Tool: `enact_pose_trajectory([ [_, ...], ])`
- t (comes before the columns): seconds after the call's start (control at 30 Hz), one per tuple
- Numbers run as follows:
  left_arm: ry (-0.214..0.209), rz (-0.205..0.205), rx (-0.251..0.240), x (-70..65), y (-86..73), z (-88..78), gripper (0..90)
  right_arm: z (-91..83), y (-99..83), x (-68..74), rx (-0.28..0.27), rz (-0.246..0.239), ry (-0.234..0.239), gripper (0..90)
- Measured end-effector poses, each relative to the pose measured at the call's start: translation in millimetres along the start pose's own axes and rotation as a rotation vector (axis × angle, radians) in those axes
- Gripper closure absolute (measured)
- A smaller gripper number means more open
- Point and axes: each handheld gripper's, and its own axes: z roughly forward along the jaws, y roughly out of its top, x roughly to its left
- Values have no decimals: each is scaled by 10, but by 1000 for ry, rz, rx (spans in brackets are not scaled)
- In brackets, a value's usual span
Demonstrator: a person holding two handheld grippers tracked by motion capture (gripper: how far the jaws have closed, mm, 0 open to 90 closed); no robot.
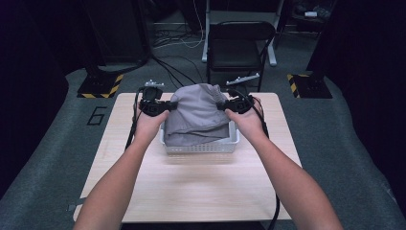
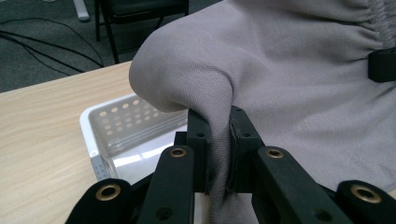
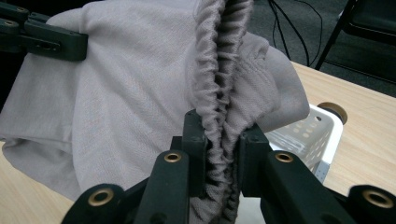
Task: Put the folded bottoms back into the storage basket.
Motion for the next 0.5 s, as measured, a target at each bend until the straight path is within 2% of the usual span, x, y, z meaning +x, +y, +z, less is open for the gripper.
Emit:
enact_pose_trajectory([
  [0.1, 1, -15, -2, 35, 4, 42, 814, 26, 2, -14, 3, 7, -2, 766],
  [0.2, 10, 0, 9, 70, -1, 82, 814, 65, 6, -24, 1, 4, -1, 766],
  [0.23, 10, -15, 4, 75, -7, 105, 814, 76, 10, -27, 3, 0, -3, 766],
  [0.3, 6, 2, 3, 107, -15, 146, 814, 112, 9, -31, 1, 0, -6, 766],
  [0.5, 24, 10, 20, 120, -27, 268, 814, 206, 12, -57, 20, -1, -28, 766],
])
